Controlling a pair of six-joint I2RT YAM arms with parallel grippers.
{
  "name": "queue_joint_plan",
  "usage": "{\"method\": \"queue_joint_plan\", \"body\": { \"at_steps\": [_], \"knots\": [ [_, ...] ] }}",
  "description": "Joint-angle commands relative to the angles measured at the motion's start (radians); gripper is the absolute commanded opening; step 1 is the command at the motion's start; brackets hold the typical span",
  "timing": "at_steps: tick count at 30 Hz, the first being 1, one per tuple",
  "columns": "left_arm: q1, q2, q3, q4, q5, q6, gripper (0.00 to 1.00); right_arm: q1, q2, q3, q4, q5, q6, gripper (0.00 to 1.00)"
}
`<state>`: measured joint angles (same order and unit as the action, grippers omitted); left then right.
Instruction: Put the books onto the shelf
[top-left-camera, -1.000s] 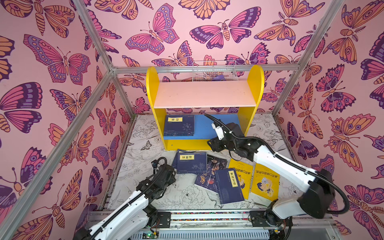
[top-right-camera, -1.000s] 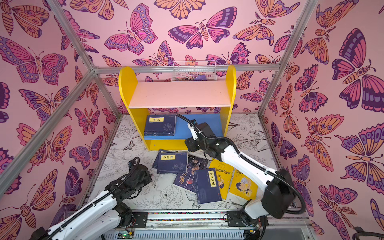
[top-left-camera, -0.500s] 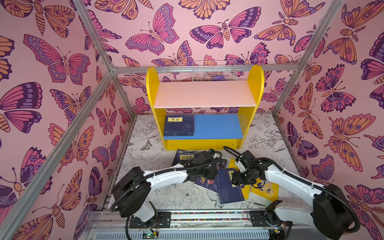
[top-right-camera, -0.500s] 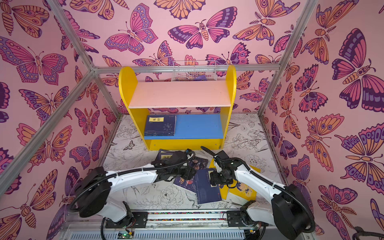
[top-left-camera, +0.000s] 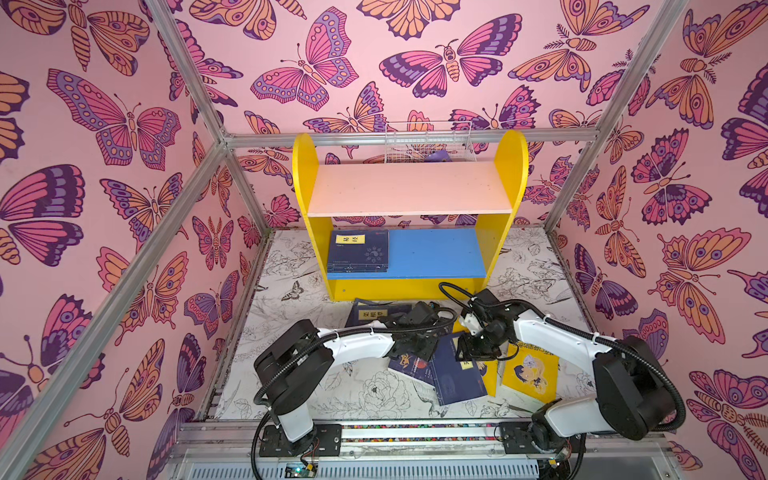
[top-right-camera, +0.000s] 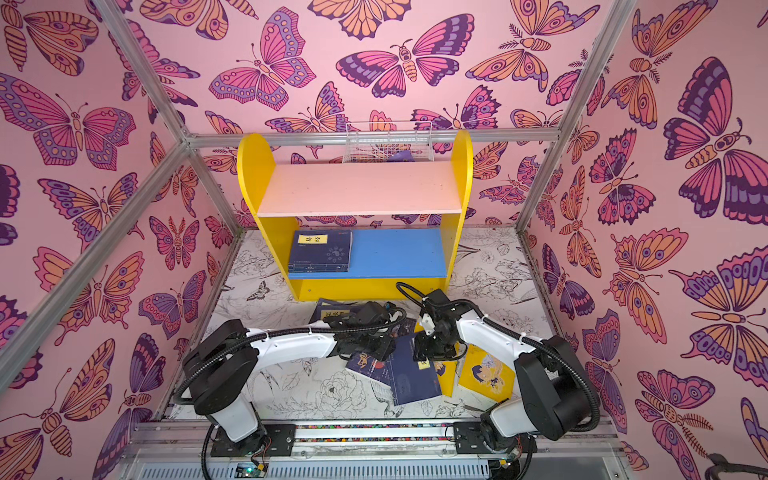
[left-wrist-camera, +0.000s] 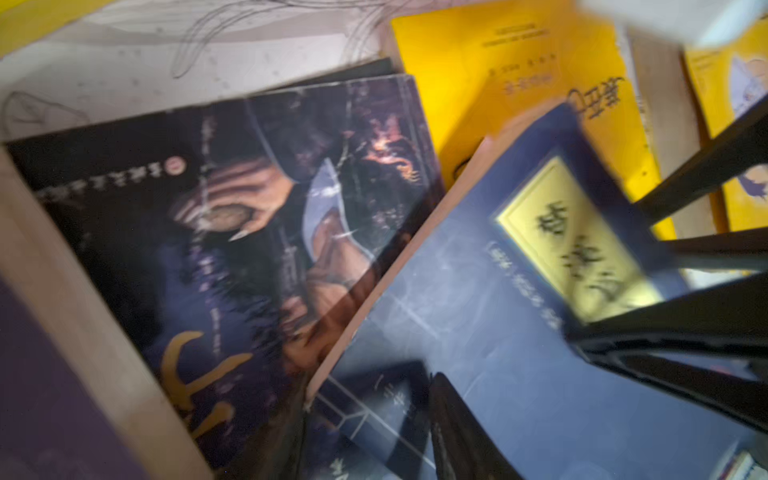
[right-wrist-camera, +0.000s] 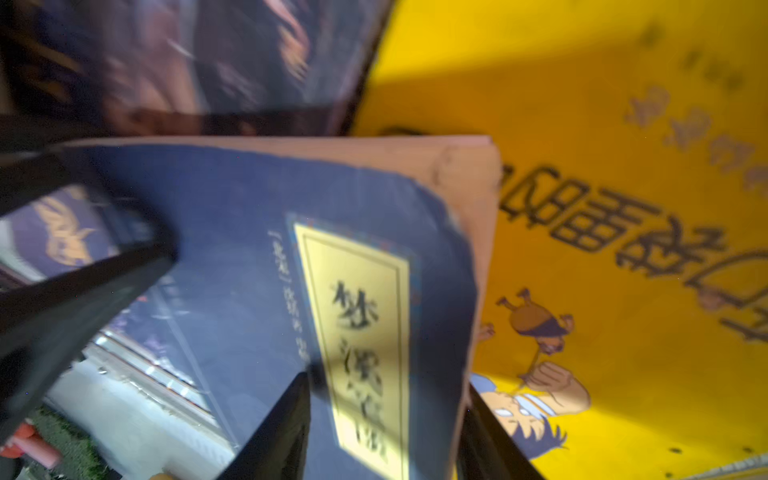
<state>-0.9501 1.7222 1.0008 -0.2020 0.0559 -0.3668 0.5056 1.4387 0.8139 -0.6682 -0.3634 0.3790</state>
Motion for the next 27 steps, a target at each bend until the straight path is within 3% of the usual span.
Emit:
{"method": "queue_joint_plan", "body": {
  "at_steps": [1, 5, 9, 13, 21, 27],
  "knots": [
    [-0.01, 0.017, -0.049, -0.069, -0.005, -0.015, 0.44, 0.005, -0.026, 0.069, 0.188, -0.147, -0.006, 0.48],
    [-0.009, 0.011, -0.065, -0.069, -0.044, -0.041, 0.42, 0.005, -0.029, 0.094, 0.209, -0.162, 0.029, 0.38],
    [-0.004, -0.018, -0.077, -0.067, -0.067, -0.059, 0.41, 0.004, -0.056, 0.13, 0.152, -0.119, -0.003, 0.18],
    [0.047, -0.125, -0.091, -0.068, -0.032, -0.073, 0.44, -0.012, -0.084, 0.163, 0.08, -0.093, -0.029, 0.06],
    [0.261, -0.508, -0.213, -0.034, 0.265, -0.097, 0.77, -0.077, -0.142, 0.229, 0.046, -0.245, -0.03, 0.04],
    [0.339, -0.591, -0.292, -0.007, 0.409, -0.125, 0.91, -0.087, -0.158, 0.276, 0.127, -0.451, 0.006, 0.04]
  ]
}}
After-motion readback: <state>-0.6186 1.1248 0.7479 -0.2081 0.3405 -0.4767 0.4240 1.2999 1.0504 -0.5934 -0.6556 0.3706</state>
